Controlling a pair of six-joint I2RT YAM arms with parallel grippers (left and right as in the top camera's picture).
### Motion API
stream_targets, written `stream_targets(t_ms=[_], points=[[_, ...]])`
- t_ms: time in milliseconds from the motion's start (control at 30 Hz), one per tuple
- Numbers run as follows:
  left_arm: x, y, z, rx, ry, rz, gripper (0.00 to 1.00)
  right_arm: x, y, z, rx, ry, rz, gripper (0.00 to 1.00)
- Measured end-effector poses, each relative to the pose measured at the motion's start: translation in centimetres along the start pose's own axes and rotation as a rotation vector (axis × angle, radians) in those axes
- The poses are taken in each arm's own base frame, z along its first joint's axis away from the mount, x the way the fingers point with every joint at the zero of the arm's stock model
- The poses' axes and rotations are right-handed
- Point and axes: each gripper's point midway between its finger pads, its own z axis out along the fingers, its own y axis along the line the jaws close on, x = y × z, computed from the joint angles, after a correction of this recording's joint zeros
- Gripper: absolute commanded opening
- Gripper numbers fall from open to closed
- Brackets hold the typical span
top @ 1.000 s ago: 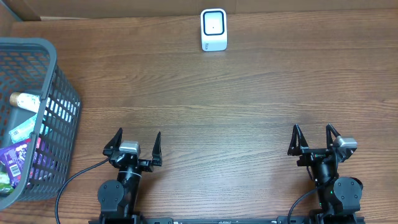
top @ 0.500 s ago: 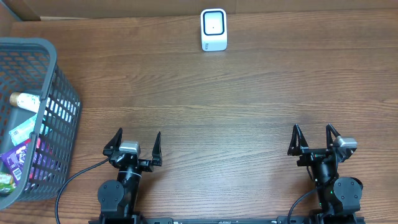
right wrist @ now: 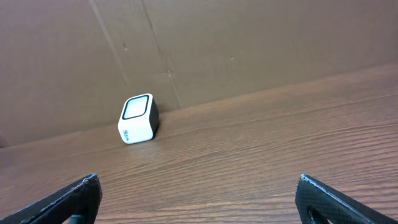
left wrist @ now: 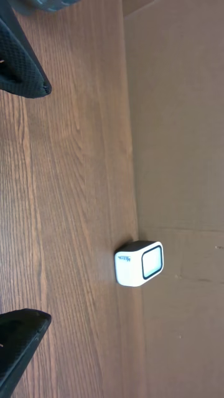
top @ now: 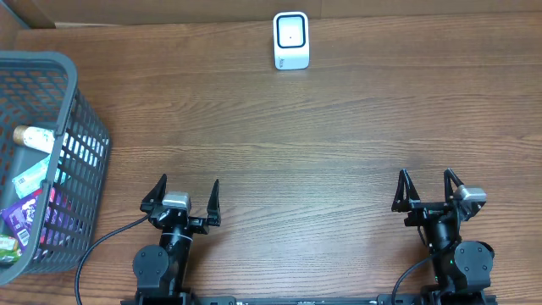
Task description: Scan the item barcode
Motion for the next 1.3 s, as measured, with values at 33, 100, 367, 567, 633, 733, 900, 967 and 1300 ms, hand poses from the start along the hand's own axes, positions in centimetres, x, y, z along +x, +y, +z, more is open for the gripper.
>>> stream_targets(t_ms=[33, 100, 367, 567, 633, 733, 900, 967, 1300], points=[[0.0, 0.0, 0.0, 0.000, 0.000, 0.000, 0.99, 0.0, 0.0, 0.0, 0.000, 0.000, 0.000, 1.00], [0.0, 0.0, 0.0, 0.000, 0.000, 0.000, 1.00, 0.0, 0.0, 0.0, 0.000, 0.000, 0.000, 1.00], [0.0, 0.0, 0.0, 0.000, 0.000, 0.000, 1.00, 0.0, 0.0, 0.0, 0.000, 0.000, 0.000, 1.00], [-0.1, 0.0, 0.0, 0.000, -0.004, 0.000, 1.00, -0.2, 0.1, 0.0, -0.004, -0.008, 0.000, 1.00], [-0.5, 0.0, 0.0, 0.000, -0.019, 0.002, 0.99, -0.5, 0.2, 0.0, -0.011, -0.021, 0.000, 1.00], [-1.0, 0.0, 0.0, 0.000, -0.039, 0.005, 1.00, -0.6, 0.3, 0.0, -0.012, -0.024, 0.000, 1.00], [-0.9, 0.0, 0.0, 0.000, -0.037, 0.004, 1.00, -0.7, 0.6, 0.0, -0.028, -0.028, -0.001, 1.00], [-0.9, 0.0, 0.0, 0.000, -0.036, 0.000, 1.00, -1.2, 0.9, 0.0, -0.044, -0.046, -0.001, 1.00], [-2.2, 0.0, -0.5, 0.000, -0.027, -0.016, 1.00, -1.8, 2.1, -0.2, -0.110, -0.065, -0.005, 1.00]])
